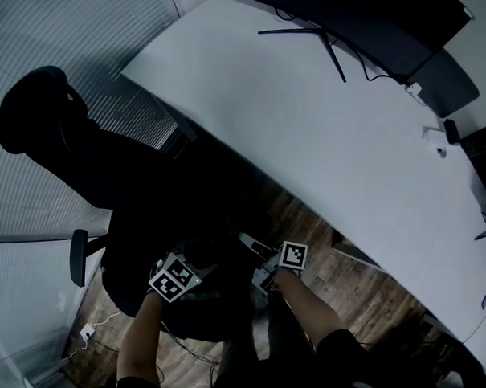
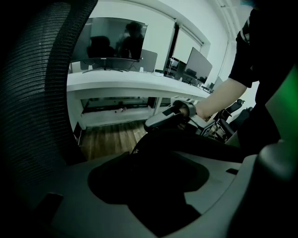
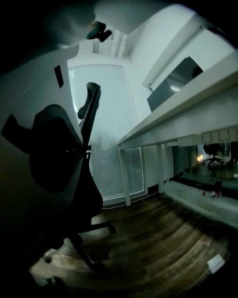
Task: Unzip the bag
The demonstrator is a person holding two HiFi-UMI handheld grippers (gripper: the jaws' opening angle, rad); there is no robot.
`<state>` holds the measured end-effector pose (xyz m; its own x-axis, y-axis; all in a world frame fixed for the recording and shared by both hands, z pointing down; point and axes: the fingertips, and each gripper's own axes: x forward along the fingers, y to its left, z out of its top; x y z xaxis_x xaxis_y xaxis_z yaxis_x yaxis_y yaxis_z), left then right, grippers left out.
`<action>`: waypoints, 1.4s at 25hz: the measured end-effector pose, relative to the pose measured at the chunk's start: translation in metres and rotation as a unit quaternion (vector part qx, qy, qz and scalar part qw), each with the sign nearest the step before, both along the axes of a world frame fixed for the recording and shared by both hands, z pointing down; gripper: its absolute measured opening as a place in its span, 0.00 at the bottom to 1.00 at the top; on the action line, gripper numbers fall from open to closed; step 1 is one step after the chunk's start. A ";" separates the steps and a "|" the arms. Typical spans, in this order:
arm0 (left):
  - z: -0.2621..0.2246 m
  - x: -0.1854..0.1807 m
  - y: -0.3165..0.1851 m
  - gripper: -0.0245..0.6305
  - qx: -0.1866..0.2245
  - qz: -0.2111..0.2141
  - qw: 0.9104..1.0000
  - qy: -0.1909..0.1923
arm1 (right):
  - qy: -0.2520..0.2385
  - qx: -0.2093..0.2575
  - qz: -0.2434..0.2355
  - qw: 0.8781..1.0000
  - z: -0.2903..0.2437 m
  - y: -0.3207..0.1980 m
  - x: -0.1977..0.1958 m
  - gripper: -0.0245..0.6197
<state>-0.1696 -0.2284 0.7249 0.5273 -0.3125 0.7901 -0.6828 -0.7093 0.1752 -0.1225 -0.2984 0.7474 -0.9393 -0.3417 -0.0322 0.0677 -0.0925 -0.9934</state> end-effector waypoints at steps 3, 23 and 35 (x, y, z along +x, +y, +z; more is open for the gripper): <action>0.001 -0.001 0.001 0.45 -0.002 0.001 1.000 -0.004 | 0.021 0.041 0.002 0.999 -0.011 -0.003 0.003 0.11; 0.003 -0.013 -0.002 0.19 0.041 -0.004 0.991 -0.124 | 0.096 0.243 -0.032 0.965 -0.071 0.033 0.007 0.11; 0.003 -0.015 0.001 0.17 0.044 -0.020 0.987 -0.151 | 0.134 0.295 -0.027 0.946 -0.083 0.063 0.012 0.11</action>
